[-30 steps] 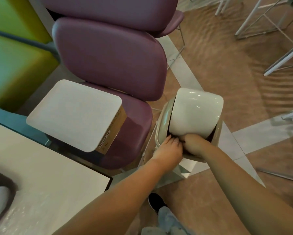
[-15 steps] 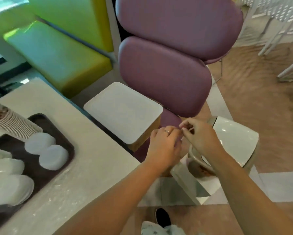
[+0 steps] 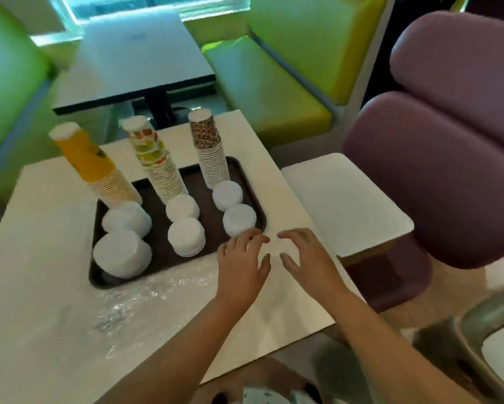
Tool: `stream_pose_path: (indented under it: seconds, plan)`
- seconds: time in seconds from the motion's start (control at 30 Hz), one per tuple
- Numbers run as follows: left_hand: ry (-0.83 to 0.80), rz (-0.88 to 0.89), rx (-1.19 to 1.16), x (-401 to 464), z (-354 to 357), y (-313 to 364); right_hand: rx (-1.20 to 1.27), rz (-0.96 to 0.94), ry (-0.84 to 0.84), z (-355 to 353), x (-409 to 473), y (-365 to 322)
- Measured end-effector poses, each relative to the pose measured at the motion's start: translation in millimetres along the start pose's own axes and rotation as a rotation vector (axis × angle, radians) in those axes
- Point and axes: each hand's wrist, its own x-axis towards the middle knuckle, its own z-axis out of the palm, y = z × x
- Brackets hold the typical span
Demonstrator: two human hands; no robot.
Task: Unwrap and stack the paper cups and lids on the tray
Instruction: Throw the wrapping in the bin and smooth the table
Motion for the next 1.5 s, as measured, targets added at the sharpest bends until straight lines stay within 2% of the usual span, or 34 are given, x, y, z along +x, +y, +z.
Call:
stream_pose_path:
  seconds: [0.17, 0.33, 0.43, 0.63, 0.87, 1.0, 1.03, 1.13, 1.17, 1.23, 1.33, 1.5]
  plan:
    - [-0.005, -0.191, 0.074, -40, -18, -70, -0.117, -0.076, -0.173, 68, 4, -30]
    - [-0.242, -0.436, 0.212, -74, -29, -119, -0.358, -0.043, -0.413, 119, 0, -45]
    - [-0.283, -0.512, 0.247, -97, -32, -147, -0.46, -0.004, -0.507, 141, -5, -45]
    - [-0.294, -0.629, 0.3, -141, -44, -205, -0.593, -0.025, -0.504, 157, -17, -27]
    - [-0.218, -0.55, 0.314, -172, -58, -249, -0.587, -0.023, -0.512, 160, -18, -22]
    - [-0.215, -0.646, 0.281, -190, -69, -274, -0.598, -0.015, -0.525, 160, -18, -22]
    - [-0.165, -0.695, 0.22, -190, -74, -274, -0.6, -0.009, -0.527, 159, -17, -22]
    - [0.152, -0.858, 0.019, -184, -88, -274, -0.6, -0.002, -0.533, 159, -18, -25]
    - [0.166, -0.889, 0.017, -179, -94, -271, -0.603, -0.001, -0.534, 159, -18, -25]
    - [0.087, -0.921, 0.026, -171, -100, -271, -0.612, 0.0, -0.534, 159, -18, -25]
    - [-0.044, -1.05, -0.142, -162, -105, -275, -0.616, 0.006, -0.534, 160, -19, -25]
    - [-0.016, -0.966, -0.2, -150, -122, -265, -0.609, 0.007, -0.516, 160, -19, -25]
